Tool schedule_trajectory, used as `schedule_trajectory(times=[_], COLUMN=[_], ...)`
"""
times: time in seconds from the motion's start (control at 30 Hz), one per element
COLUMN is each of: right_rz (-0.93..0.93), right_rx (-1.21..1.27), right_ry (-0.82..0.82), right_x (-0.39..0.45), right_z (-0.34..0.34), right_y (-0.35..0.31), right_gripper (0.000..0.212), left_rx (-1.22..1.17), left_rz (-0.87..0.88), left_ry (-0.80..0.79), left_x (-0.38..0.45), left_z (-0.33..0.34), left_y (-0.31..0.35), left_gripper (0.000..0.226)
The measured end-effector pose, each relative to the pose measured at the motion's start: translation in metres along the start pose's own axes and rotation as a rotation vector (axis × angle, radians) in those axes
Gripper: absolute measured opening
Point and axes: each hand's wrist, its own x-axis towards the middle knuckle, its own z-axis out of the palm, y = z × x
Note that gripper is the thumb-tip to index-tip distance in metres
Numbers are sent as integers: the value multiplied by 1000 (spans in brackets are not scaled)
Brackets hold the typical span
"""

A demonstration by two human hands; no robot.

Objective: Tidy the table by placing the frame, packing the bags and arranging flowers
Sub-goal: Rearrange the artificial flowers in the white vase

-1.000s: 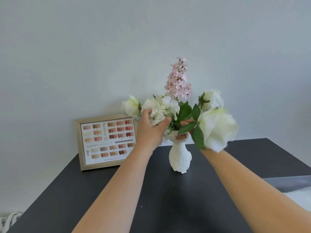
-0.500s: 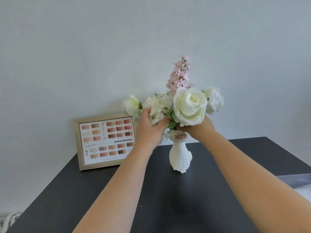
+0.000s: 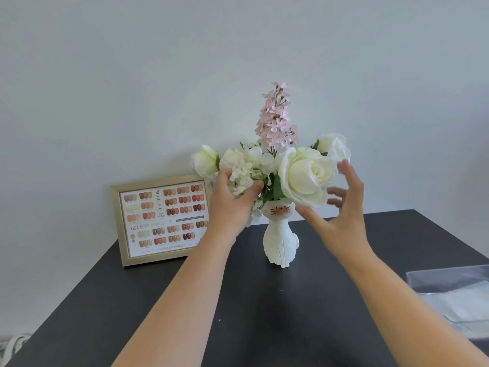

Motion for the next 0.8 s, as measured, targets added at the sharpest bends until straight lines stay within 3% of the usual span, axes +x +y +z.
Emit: schedule_trajectory(times=[0.07, 0.2, 0.4, 0.57, 0.6, 0.67, 0.73, 0.8], right_rz=[-135, -224, -358, -362, -314, -124, 237, 696], right_rx=[-62, -138, -340, -222, -103, 139, 231, 219], right_ry=[-6, -83, -114, -208, -200, -22, 216, 155], right_x=[15, 39, 37, 27, 26, 32, 51, 72], right_z=[2, 11, 28, 16, 10, -1, -7, -11], right_y=[-1, -5, 5, -5, -11, -15, -4, 19], right_gripper=[80, 44, 28, 24, 24, 26, 23, 18], left_rx=[12, 23, -27, -54, -23, 46, 86, 126], left_rz=[8, 26, 5, 6, 19, 59, 88, 101], left_ry=[-2, -2, -22, -117, -118, -113, -102, -89], left_x=[-1, -3, -4, -11, -12, -14, -17, -19], left_z=[1, 0, -2, -4, -4, -3, 0, 4], left_y=[1, 5, 12, 19, 21, 27, 33, 36], left_gripper=[63, 61, 56, 73, 81, 92, 94, 93])
